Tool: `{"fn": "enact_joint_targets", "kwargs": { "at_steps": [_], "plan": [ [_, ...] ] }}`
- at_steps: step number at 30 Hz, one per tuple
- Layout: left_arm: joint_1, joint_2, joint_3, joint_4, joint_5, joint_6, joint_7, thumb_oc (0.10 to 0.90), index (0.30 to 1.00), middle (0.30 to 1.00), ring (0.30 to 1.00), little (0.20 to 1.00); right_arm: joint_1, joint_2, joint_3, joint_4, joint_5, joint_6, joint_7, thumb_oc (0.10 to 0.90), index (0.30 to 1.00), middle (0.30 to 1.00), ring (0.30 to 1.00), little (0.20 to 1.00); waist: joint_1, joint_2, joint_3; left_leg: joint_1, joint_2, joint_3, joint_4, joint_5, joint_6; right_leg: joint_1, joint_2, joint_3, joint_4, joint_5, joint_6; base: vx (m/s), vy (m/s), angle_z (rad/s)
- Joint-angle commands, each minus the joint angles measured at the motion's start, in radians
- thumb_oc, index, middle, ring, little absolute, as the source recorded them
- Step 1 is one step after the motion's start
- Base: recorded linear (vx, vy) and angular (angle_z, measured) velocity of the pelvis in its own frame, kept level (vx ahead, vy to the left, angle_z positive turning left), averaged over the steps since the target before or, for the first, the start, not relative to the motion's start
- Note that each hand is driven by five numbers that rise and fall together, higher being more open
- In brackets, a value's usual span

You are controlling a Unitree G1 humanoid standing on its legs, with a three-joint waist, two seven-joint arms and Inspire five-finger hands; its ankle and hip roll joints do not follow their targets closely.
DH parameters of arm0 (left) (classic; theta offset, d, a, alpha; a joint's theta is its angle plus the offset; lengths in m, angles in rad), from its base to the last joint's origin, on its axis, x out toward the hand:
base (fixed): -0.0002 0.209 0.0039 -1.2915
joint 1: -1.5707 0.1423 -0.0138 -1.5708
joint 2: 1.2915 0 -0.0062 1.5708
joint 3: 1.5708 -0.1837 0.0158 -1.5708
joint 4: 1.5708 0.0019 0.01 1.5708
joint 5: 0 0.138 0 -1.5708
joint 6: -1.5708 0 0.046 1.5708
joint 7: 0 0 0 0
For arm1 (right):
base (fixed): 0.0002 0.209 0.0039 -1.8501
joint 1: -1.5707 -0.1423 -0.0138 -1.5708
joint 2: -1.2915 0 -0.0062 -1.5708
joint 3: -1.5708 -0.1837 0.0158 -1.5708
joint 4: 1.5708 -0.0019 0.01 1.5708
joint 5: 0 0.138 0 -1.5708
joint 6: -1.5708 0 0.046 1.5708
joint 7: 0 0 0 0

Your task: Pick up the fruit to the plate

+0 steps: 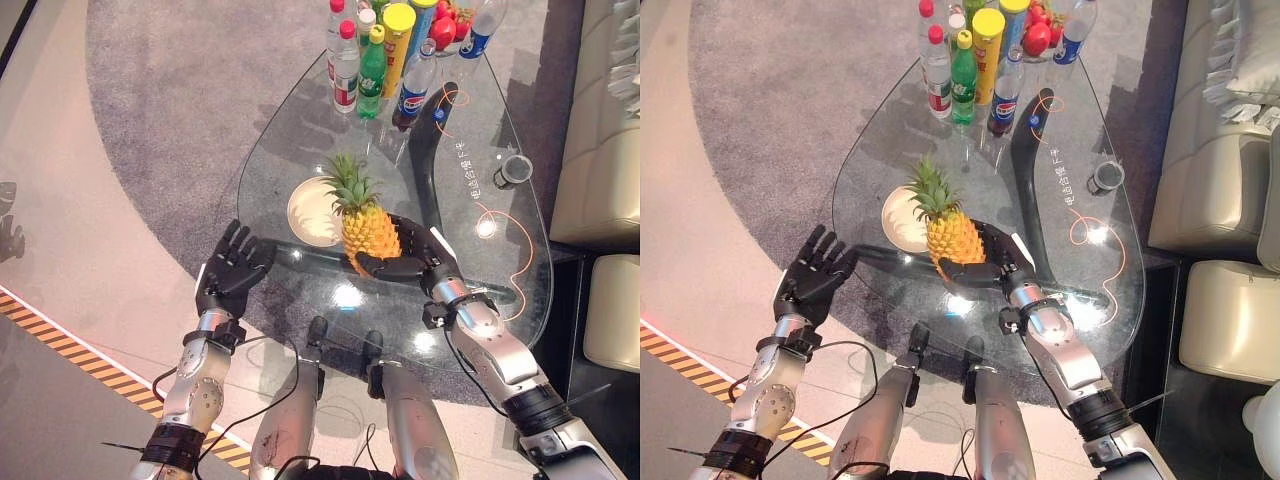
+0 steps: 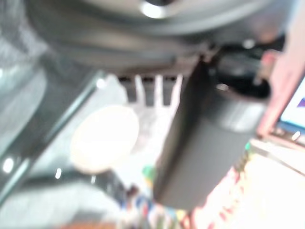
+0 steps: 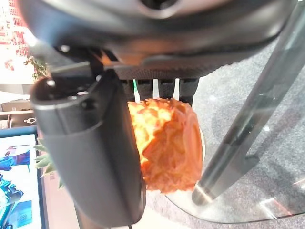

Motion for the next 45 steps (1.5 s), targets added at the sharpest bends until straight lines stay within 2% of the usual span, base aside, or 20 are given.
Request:
{"fn": "enact_joint_targets", "kwargs": {
  "at_steps": [1,4,15,27,37,41,43,45],
  "plan": [
    [0.014,0.052,-0.001,-0.171,-0.075,-0.016,-0.121,0.8,0.9,0.9,0.9,0.9,-0.059,-0.004,-0.01,-0.238,-0.019,-0.149,0.062,0.1,0.3,0.3,0.3,0.2,-0.014,-0.011,-0.04,0.005,-0.051,-0.014,0.123,-0.08,0.027,0.122,0.008,-0.017,-0.113,0.045,0.014,0.0,0.0,0.0],
    [0.009,0.06,-0.017,-0.215,-0.106,0.022,-0.177,0.8,0.9,0.9,0.9,0.9,-0.058,-0.009,0.012,-0.236,-0.034,-0.146,0.07,0.1,0.3,0.3,0.3,0.2,-0.014,-0.01,-0.04,0.007,-0.05,-0.012,0.123,-0.08,0.027,0.124,0.008,-0.015,-0.114,0.047,0.015,0.0,0.0,0.0],
    [-0.013,0.108,-0.05,-0.297,-0.15,0.09,-0.173,0.8,0.9,0.9,0.9,0.9,-0.048,-0.029,0.041,-0.233,-0.016,-0.164,0.052,0.1,0.3,0.3,0.3,0.2,-0.022,-0.011,-0.031,0.011,-0.049,0.001,0.12,-0.079,0.031,0.123,0.005,-0.006,-0.12,0.056,0.023,0.0,0.0,0.0],
    [-0.033,0.109,-0.069,-0.312,-0.176,0.062,-0.177,0.8,0.9,0.9,0.9,0.9,-0.06,-0.046,0.127,-0.234,-0.057,-0.117,0.179,0.1,0.3,0.3,0.3,0.2,-0.024,-0.012,-0.03,0.013,-0.049,0.005,0.11,-0.074,0.032,0.116,0.005,0.013,-0.126,0.063,0.03,0.0,0.0,0.0],
    [-0.038,0.072,-0.094,-0.339,-0.198,0.038,-0.143,0.8,0.9,0.9,0.9,0.9,-0.073,-0.038,0.208,-0.271,-0.088,-0.087,0.314,0.1,0.3,0.3,0.3,0.2,-0.023,-0.012,-0.024,0.011,-0.055,-0.003,0.115,-0.075,0.032,0.113,0.005,0.019,-0.12,0.061,0.03,0.0,0.0,0.0],
    [-0.043,0.064,-0.103,-0.34,-0.221,0.035,-0.163,0.8,0.9,0.9,0.9,0.9,-0.081,-0.033,0.236,-0.266,-0.093,-0.076,0.322,0.1,0.3,0.3,0.3,0.2,-0.023,-0.013,-0.024,0.011,-0.055,-0.004,0.12,-0.078,0.03,0.113,0.003,0.021,-0.118,0.059,0.03,0.0,0.0,0.0],
    [-0.046,0.055,-0.108,-0.345,-0.228,0.046,-0.179,0.8,0.9,0.9,0.9,0.9,-0.086,-0.024,0.249,-0.254,-0.067,-0.064,0.321,0.1,0.3,0.3,0.3,0.2,-0.023,-0.011,-0.024,0.011,-0.055,-0.004,0.119,-0.078,0.029,0.114,0.003,0.022,-0.12,0.059,0.029,0.0,0.0,0.0],
    [-0.049,0.049,-0.118,-0.344,-0.248,0.059,-0.2,0.8,0.9,0.9,0.9,0.9,-0.081,-0.011,0.255,-0.232,0.043,-0.047,0.334,0.1,0.3,0.3,0.3,0.2,-0.023,-0.009,-0.024,0.013,-0.057,-0.006,0.119,-0.078,0.029,0.115,0.002,0.021,-0.119,0.058,0.029,0.0,0.0,0.0]
  ]
}}
